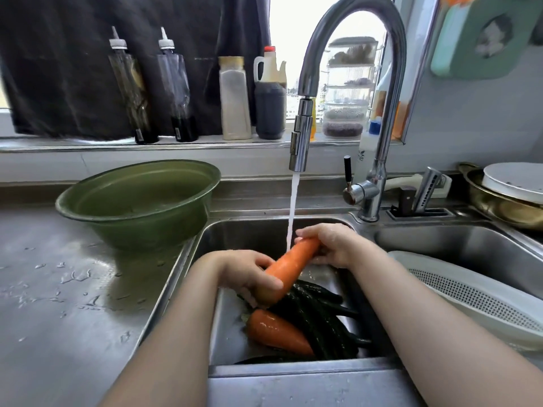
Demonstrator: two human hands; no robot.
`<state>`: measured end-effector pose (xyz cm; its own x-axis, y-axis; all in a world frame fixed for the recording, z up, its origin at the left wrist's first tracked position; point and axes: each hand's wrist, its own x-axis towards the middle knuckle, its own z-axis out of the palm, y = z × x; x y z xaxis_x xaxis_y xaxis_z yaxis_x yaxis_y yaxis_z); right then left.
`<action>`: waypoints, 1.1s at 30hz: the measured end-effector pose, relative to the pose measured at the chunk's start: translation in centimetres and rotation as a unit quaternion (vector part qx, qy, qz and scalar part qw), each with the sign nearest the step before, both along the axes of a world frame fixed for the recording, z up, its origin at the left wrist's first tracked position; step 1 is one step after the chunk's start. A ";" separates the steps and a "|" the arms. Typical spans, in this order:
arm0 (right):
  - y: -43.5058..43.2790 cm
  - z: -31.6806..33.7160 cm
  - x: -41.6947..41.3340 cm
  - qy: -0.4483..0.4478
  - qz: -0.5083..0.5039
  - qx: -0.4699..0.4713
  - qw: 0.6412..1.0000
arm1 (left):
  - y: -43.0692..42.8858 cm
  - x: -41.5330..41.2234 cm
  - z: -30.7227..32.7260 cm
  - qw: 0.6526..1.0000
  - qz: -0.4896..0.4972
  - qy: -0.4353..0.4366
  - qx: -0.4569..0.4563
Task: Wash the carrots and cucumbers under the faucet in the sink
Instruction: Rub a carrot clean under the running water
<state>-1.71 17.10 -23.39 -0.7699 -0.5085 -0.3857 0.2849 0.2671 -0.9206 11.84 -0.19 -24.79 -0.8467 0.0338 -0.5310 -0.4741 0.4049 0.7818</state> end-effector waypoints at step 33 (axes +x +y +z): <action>0.0 -5.4 1.6 0.364 0.324 0.458 0.743 | 0.4 -0.6 -6.7 0.950 0.010 -0.188 -0.249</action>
